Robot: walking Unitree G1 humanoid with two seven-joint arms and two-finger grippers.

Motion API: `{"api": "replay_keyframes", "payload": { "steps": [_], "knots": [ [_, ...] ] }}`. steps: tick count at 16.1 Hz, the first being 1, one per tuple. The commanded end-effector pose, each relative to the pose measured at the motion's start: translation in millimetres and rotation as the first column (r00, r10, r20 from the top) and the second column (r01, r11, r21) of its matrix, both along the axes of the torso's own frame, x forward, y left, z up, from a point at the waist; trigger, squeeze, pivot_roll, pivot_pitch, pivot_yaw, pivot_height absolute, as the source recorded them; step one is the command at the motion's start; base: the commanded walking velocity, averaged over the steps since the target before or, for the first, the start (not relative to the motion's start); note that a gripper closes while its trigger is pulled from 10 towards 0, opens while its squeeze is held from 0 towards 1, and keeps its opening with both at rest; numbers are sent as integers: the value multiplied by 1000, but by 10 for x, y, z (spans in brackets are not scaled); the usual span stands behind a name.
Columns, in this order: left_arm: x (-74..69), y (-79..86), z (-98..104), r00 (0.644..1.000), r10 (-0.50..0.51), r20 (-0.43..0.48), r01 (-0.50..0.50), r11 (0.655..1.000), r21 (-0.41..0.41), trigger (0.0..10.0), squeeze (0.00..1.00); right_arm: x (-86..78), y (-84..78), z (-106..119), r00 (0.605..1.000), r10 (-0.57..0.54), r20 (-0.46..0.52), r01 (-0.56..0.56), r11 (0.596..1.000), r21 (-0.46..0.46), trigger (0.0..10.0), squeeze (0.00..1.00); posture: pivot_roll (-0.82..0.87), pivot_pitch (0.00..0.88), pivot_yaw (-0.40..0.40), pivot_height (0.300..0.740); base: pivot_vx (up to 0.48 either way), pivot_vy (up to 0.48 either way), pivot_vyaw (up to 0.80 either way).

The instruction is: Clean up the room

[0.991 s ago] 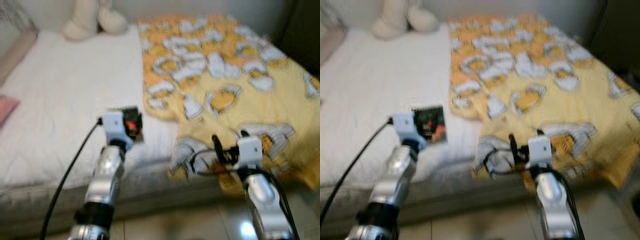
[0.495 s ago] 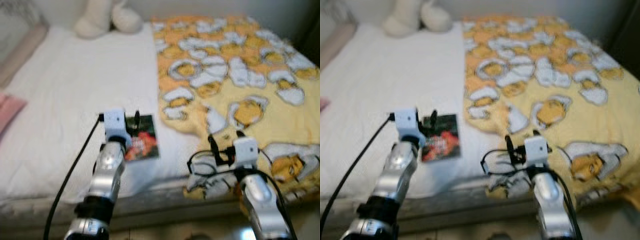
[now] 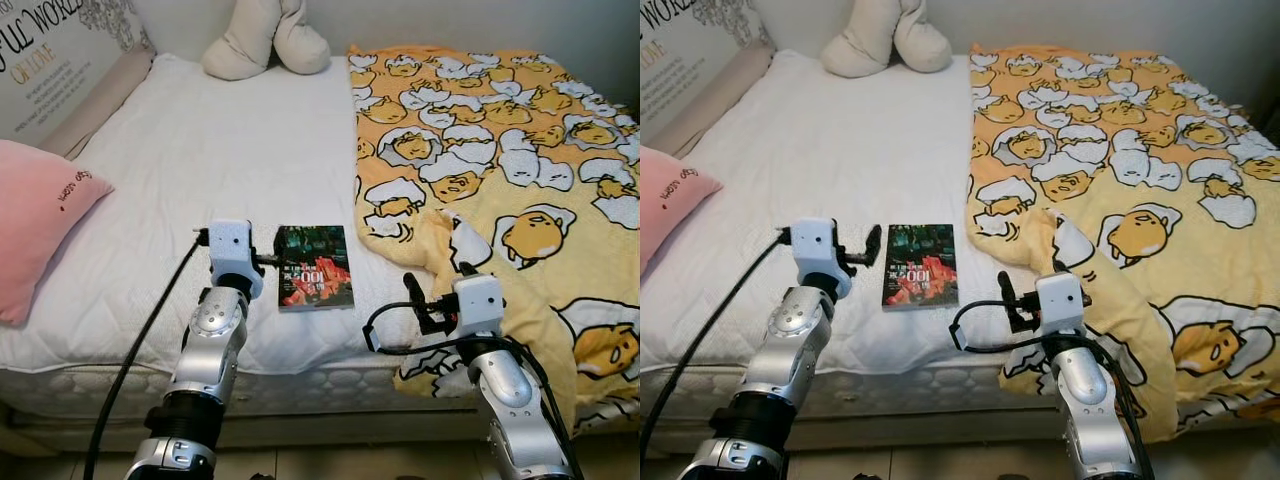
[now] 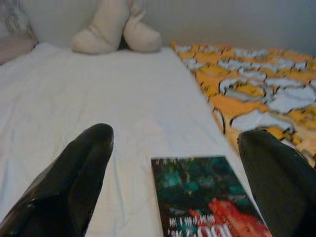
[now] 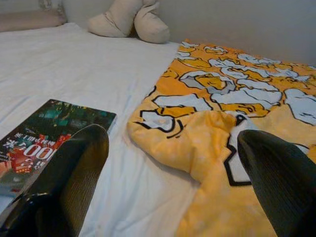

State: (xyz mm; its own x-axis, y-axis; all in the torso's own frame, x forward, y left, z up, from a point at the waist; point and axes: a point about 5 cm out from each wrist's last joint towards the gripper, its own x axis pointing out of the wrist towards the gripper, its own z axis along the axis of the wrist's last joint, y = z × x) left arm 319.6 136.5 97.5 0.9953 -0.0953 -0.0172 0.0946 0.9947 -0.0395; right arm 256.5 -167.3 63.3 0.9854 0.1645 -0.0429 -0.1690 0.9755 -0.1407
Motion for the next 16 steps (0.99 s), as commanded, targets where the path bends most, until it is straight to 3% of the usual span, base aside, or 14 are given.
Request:
{"api": "replay_keyframes", "payload": {
  "steps": [1, 2, 3, 5, 8, 9, 11, 13, 16],
  "knots": [
    [-13, 7, 37, 1000, 3, 22, -3, 1000, -9, 10000, 847, -4, -28, 29, 1000, -13, 13, 13, 1000, 3, 10000, 0, -196, 0, 59, 740, 480, 0, 0],
    [-24, 0, 30, 1000, 0, 20, 0, 1000, -11, 10000, 569, -7, -30, 29, 1000, -15, 13, 15, 1000, 5, 10000, 0, -196, 0, 59, 740, 480, 0, 0],
    [-33, -13, 17, 1000, -7, 12, 8, 1000, -20, 10000, 459, -8, -36, 31, 1000, -22, 17, 22, 1000, -6, 10000, 0, -196, 0, 59, 740, 480, 0, 0],
    [-23, -14, 11, 1000, -4, 1, 4, 999, -48, 10000, 557, -4, -43, 28, 1000, -26, 17, 26, 1000, -16, 10000, 0, -196, 0, 58, 740, 480, 0, 0],
    [-6, 19, -2, 1000, 20, -15, -21, 997, -68, 10000, 514, -2, -38, 27, 1000, -14, 13, 14, 1000, -12, 10000, 0, -196, 0, 58, 740, 480, 0, 0],
    [-7, 9, 7, 1000, 16, -9, -17, 998, -66, 10000, 0, -4, -38, 29, 1000, -9, 11, 9, 1000, -9, 10000, 0, -200, 0, 54, 740, 480, 0, 0],
    [34, -64, -108, 994, -46, -103, 38, 996, -75, 10000, 0, -30, -35, 21, 1000, 3, 0, -3, 1000, -1, 10000, 0, -199, 0, 42, 740, 0, 0, 0],
    [136, -2, -241, 974, -72, -216, 47, 992, -115, 10000, 0, -85, -40, 9, 1000, 11, -15, -11, 1000, 0, 10000, 0, -207, 1, 23, 740, 0, 0, 0],
    [190, -19, -469, 910, -122, -396, 51, 982, -183, 10000, 0, -349, -248, -147, 993, -21, -118, 17, 999, -34, 10000, 0, -219, 55, -5, 740, 0, 0, 0]
  ]
}}
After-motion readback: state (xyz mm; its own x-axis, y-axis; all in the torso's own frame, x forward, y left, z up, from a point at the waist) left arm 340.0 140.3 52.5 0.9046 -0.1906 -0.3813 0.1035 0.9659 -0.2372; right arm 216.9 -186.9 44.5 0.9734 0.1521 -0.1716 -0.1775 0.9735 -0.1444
